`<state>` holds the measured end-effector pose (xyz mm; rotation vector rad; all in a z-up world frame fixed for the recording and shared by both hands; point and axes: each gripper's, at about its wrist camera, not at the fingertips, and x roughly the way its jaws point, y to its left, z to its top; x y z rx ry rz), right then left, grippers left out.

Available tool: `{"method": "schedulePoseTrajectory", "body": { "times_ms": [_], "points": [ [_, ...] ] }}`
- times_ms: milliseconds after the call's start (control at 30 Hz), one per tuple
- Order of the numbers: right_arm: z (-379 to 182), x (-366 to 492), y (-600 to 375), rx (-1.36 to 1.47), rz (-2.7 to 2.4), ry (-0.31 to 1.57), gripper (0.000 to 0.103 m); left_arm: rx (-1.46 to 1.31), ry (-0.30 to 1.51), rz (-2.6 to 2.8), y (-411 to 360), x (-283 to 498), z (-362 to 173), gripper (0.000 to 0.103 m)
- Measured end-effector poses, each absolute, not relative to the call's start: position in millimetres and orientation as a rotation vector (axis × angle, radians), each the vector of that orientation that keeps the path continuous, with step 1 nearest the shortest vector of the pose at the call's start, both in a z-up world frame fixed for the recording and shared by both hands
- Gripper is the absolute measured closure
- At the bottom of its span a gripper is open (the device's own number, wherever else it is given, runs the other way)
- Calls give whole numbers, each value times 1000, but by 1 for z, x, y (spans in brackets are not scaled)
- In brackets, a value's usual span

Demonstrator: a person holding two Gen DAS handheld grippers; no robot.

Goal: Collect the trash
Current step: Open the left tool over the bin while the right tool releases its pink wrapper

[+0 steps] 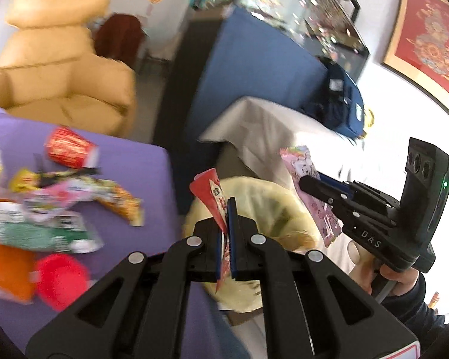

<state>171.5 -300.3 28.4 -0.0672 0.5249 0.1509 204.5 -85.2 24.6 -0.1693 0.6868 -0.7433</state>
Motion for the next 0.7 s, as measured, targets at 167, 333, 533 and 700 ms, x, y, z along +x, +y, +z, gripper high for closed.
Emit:
{"method": "schedulePoseTrajectory", "body": {
  "times_ms": [167,333,533,700],
  "points": [
    [16,170,-343,-27,75,542,85,-156,754,-824,-138,221,6,100],
    [2,173,-367,13,33,564,85,-174,816,-893,-176,239,-13,100],
    [-13,180,-382,50,10,589,86,-156,884,-915,-205,254,-38,100],
    [-22,184,-386,59,7,605,85,-196,953,-952,-216,263,-55,63]
  ]
}}
